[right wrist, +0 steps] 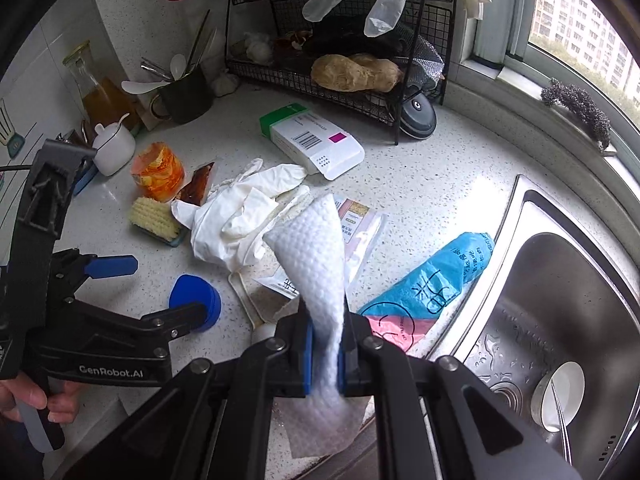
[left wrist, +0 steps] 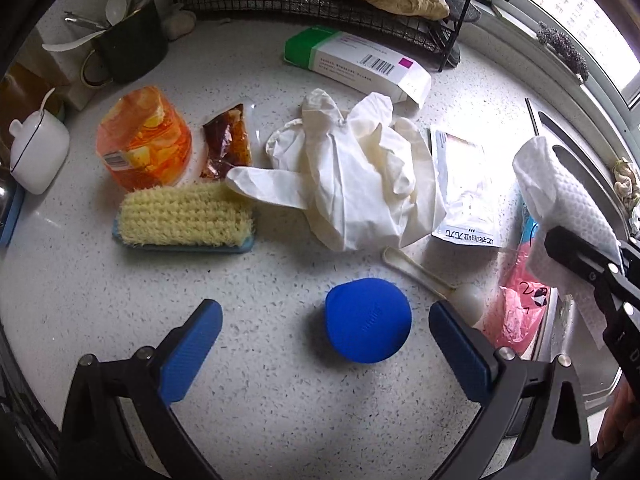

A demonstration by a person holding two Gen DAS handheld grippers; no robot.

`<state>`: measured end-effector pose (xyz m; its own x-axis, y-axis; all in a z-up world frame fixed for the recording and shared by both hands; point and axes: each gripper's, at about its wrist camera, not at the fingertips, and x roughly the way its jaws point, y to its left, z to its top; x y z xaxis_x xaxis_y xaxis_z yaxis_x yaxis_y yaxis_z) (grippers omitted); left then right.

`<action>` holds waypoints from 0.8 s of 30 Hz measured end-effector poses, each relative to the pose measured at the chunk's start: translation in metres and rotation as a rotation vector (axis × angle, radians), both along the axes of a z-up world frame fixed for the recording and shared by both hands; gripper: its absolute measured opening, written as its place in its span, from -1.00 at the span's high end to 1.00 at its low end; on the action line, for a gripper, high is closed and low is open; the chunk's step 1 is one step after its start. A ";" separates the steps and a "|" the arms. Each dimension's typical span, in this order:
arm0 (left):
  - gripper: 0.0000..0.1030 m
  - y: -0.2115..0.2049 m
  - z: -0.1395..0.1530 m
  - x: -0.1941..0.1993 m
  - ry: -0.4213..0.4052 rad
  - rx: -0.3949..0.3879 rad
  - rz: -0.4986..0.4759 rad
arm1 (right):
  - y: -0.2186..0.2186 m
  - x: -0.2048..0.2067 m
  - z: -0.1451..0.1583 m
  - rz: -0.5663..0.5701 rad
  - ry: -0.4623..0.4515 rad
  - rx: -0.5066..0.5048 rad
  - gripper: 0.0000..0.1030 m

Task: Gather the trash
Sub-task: 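Grasp the blue round lid with the left tool while the right tool holds the wipe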

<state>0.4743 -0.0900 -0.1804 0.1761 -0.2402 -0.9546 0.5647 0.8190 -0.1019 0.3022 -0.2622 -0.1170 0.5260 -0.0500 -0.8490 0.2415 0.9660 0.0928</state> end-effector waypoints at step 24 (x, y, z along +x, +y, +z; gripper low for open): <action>0.17 0.033 0.011 -0.058 -0.068 0.009 0.061 | 0.016 -0.023 -0.002 0.065 0.005 0.030 0.85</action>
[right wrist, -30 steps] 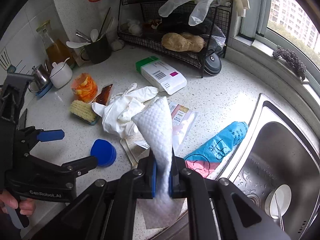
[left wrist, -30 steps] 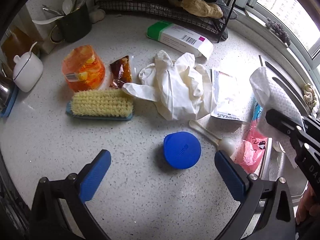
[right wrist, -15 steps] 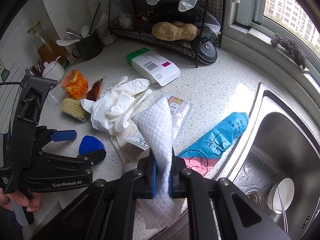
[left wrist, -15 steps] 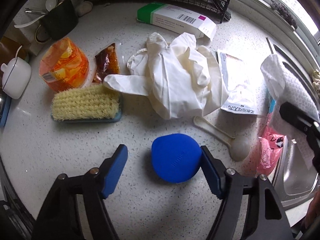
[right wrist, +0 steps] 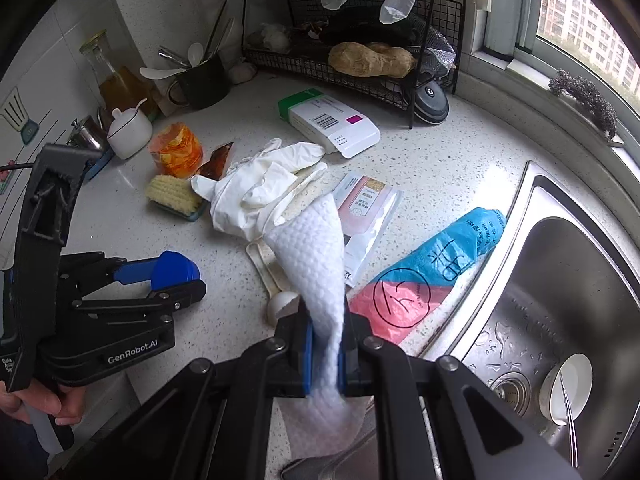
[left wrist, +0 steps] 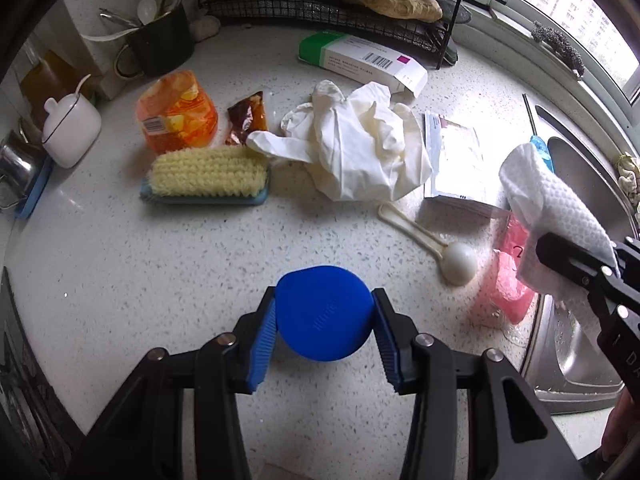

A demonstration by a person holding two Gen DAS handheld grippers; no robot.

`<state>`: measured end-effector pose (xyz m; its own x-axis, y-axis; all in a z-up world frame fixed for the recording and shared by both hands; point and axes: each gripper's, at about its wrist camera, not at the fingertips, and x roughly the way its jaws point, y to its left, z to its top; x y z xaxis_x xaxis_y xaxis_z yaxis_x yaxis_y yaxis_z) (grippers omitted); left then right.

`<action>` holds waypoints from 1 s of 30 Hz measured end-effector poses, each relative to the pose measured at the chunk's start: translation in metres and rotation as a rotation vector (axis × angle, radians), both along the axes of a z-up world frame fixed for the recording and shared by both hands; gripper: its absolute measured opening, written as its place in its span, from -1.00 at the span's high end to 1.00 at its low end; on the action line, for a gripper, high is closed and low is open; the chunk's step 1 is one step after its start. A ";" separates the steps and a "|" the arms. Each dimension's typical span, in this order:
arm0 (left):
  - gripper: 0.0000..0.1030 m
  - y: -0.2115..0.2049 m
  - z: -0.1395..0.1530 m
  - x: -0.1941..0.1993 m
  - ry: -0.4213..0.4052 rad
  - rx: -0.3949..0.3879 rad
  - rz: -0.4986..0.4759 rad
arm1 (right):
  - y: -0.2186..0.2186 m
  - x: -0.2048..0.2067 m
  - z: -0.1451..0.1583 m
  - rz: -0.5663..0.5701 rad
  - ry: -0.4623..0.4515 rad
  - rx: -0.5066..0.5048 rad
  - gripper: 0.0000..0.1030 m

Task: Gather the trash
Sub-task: 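Grasp the blue round lid with the left tool while the right tool holds the wipe, then carry the lid and wipe down to the red bucket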

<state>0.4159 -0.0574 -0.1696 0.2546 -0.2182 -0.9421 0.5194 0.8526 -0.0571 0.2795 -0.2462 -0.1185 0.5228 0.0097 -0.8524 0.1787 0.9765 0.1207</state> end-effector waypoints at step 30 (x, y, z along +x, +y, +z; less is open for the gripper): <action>0.17 0.124 0.049 -0.267 -0.065 -0.004 0.358 | 0.125 -0.181 -0.002 0.388 -0.031 0.067 0.85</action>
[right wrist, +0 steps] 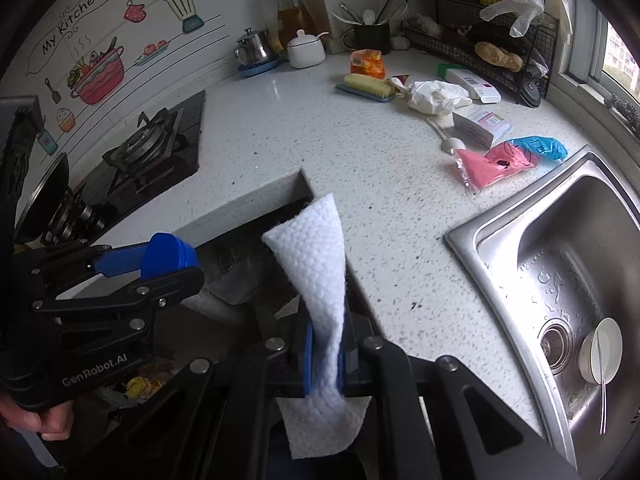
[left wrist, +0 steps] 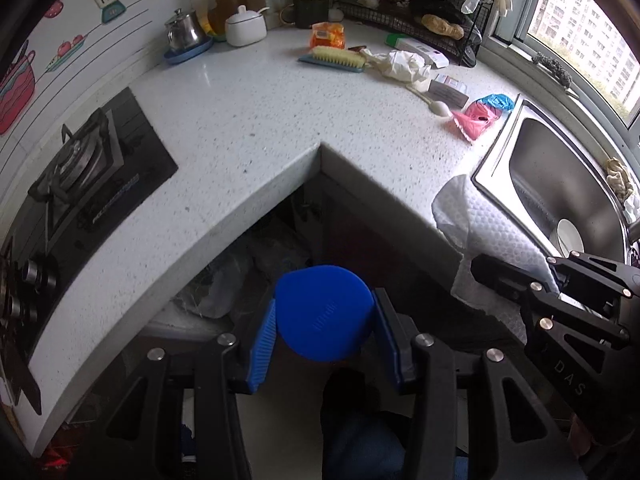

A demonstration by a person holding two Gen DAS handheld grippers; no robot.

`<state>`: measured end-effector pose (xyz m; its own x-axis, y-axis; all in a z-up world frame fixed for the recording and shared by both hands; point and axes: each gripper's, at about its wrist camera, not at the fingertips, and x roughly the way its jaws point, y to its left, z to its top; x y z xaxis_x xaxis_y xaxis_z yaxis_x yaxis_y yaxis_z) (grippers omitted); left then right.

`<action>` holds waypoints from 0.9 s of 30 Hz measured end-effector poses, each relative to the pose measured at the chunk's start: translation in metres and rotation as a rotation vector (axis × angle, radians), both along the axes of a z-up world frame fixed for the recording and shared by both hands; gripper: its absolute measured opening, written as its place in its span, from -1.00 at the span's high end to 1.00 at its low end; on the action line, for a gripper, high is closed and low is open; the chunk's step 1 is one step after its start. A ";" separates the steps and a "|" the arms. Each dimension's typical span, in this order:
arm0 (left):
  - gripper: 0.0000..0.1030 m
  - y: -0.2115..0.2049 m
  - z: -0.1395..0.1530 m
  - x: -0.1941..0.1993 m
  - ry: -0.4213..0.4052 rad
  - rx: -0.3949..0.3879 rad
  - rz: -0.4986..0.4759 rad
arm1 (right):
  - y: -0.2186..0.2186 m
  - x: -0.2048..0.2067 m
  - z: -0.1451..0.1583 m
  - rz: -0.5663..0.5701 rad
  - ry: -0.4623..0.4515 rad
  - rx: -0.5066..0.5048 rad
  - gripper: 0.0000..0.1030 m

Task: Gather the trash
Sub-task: 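Carry the lid and wipe down to the red bucket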

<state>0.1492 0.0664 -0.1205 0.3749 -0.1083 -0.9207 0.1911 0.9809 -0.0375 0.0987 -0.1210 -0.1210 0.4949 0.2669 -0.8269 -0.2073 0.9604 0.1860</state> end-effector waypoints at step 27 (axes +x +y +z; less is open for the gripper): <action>0.17 0.044 -0.318 0.010 0.183 -0.029 -0.017 | 0.051 0.004 -0.297 -0.024 0.160 -0.057 0.85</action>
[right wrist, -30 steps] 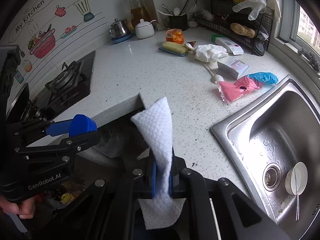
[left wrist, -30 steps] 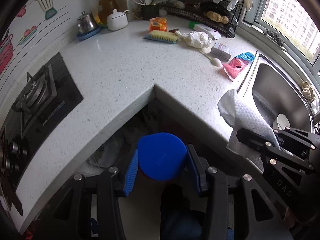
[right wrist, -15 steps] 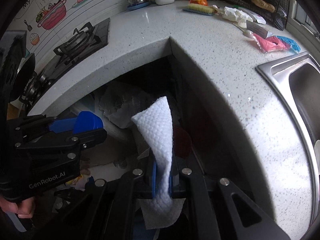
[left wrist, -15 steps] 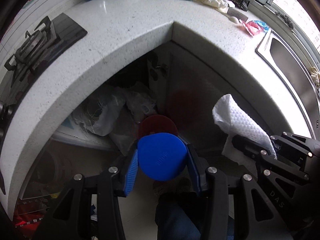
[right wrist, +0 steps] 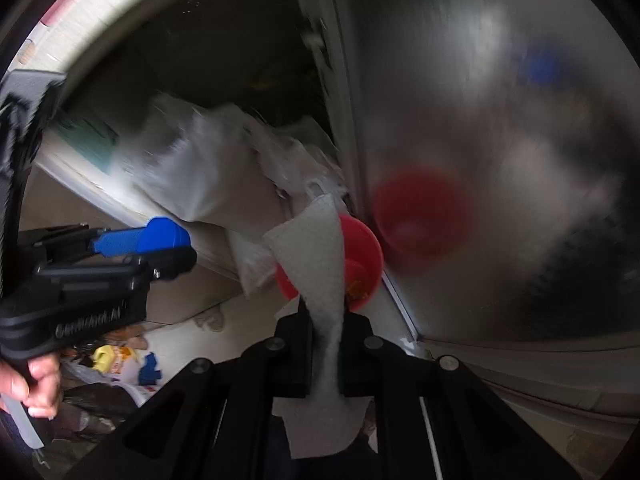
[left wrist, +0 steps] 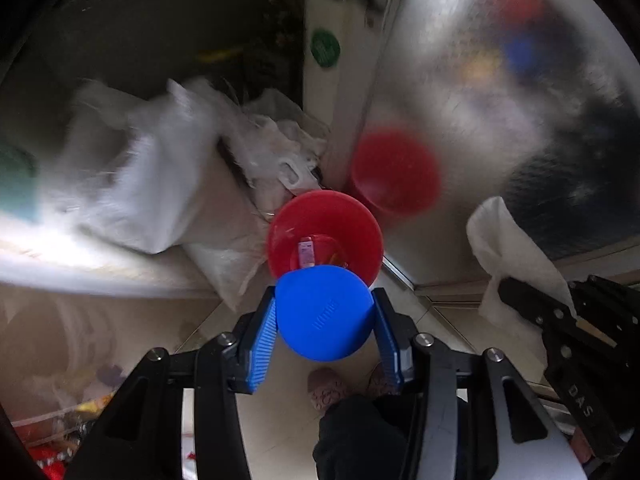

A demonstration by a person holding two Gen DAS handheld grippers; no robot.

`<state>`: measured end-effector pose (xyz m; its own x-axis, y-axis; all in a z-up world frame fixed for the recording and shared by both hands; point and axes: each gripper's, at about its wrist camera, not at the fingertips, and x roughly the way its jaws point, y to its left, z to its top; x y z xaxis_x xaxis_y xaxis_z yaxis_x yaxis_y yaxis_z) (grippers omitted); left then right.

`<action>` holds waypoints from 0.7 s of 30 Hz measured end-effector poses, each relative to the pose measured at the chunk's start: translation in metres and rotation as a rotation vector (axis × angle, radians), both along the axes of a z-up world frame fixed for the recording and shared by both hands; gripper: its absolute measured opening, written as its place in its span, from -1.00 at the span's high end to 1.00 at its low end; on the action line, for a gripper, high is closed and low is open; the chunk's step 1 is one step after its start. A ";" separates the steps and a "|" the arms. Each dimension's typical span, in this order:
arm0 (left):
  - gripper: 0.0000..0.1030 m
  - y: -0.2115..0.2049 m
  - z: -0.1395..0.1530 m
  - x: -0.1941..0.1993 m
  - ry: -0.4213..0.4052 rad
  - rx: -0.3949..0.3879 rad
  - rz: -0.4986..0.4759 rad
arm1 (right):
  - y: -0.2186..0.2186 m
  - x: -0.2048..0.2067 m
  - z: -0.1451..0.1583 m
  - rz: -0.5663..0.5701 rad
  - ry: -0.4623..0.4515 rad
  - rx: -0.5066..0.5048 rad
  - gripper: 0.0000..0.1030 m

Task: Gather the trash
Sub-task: 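Carry the lid and wipe down to the red bucket, then open both tools to drop the lid and wipe into the red bucket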

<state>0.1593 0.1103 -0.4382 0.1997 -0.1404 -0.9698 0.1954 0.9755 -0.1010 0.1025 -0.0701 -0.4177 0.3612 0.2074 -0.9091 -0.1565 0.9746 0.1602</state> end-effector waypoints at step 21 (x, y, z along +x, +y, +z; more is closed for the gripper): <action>-0.65 -0.017 -0.067 0.046 -0.040 0.049 -0.067 | -0.008 0.041 -0.080 -0.002 0.037 -0.032 0.85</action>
